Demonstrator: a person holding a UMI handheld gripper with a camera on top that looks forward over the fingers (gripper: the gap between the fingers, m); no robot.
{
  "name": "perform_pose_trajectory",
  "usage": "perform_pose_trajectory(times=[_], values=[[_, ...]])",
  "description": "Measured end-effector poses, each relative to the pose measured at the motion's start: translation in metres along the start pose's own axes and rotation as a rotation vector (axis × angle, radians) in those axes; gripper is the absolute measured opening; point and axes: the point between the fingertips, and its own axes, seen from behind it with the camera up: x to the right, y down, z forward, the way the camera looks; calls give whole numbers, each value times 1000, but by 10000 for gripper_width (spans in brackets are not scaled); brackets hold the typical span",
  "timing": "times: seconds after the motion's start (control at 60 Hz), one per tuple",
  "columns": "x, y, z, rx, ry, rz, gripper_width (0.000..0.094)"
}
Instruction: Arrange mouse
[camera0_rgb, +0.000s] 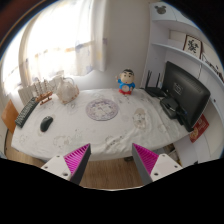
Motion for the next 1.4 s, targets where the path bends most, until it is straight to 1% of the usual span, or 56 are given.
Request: perform_pose_trajectory(times=[0.2, 0.517, 0.6, 0.683, 0.8, 0.933, 1.167, 1.217, 1.267, 1.4], values=[[-131, 8, -3, 9, -53, -42, 857], [-321, 36, -4, -20, -172, -105, 856], [-360, 36, 4, 1, -201, -129, 856], [-393, 33, 19, 49, -237, -145, 855], [-421, 29, 58, 89, -255, -125, 855], [-434, 20, 122, 115, -221, -95, 855], [-445, 6, 223, 109, -177, -78, 854], [-447, 2, 238, 107, -171, -82, 855], [-453, -8, 248, 120, -189, -77, 847], [-461, -25, 265, 108, -199, -69, 857]])
